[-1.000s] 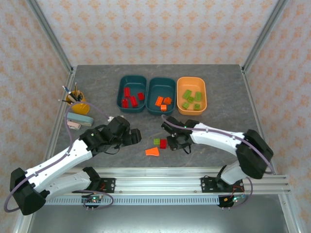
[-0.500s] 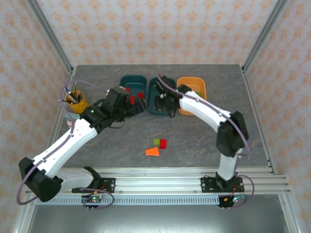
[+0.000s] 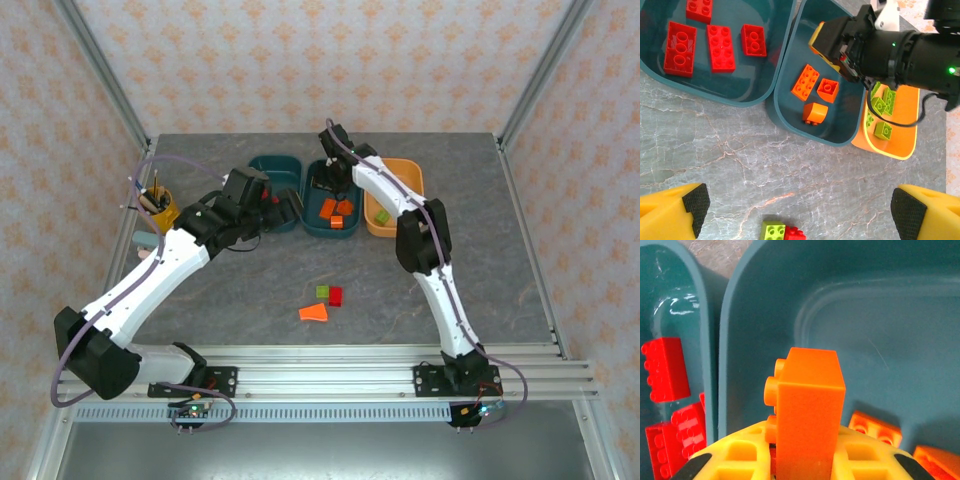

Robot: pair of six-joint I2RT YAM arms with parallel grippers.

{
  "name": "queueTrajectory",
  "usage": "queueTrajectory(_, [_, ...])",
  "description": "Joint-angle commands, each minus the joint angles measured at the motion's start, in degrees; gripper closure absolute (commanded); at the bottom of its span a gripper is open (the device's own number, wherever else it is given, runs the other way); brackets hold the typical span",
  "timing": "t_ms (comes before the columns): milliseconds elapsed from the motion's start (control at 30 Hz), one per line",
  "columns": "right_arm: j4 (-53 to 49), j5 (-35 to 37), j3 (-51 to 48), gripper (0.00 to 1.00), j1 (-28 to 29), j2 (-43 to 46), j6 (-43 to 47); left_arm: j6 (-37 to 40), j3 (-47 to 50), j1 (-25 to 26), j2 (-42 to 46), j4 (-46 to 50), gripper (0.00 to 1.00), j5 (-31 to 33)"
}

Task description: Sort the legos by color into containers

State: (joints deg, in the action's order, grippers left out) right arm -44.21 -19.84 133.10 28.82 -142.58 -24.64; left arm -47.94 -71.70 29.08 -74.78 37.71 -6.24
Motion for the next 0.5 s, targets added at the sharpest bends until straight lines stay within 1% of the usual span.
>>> queueTrajectory(0, [-3.0, -2.5, 3.6, 0.75, -0.3, -3.3, -2.6, 0.8, -0.2, -0.6, 1.2, 0.6, 0.04, -0.2])
queueTrajectory(100, [-2.1, -3.3, 3.0, 0.73, -0.3, -4.0, -3.0, 0.7, 0.0, -0.5, 1.3, 0.8, 0.04, -0.3])
queueTrajectory(133, [-1.9, -3.7, 2.8, 0.70, -0.3, -4.0, -3.1, 0.9, 0.0, -0.6, 1.3, 0.8, 0.04, -0.3])
queueTrajectory(233, [-2.3, -4.1, 2.8, 0.57, -0.3, -3.1, -2.6, 1.0, 0.1, -0.5, 1.3, 1.3, 0.04, -0.1])
queueTrajectory(300, [-2.2, -3.8, 2.0, 0.52, -0.3, -1.2, -2.0, 1.1, 0.5, -0.6, 1.4, 1.4, 0.04, -0.1])
queueTrajectory(367, [-2.2, -3.0, 1.0, 0.50, -0.2, 1.2, -1.3, 1.1, 1.1, -0.6, 1.6, 1.4, 0.04, -0.1])
queueTrajectory(467, [-2.5, -0.9, -1.7, 0.50, 0.3, 6.5, -0.1, 1.0, 2.7, -0.5, 2.3, 1.3, 0.04, -0.1])
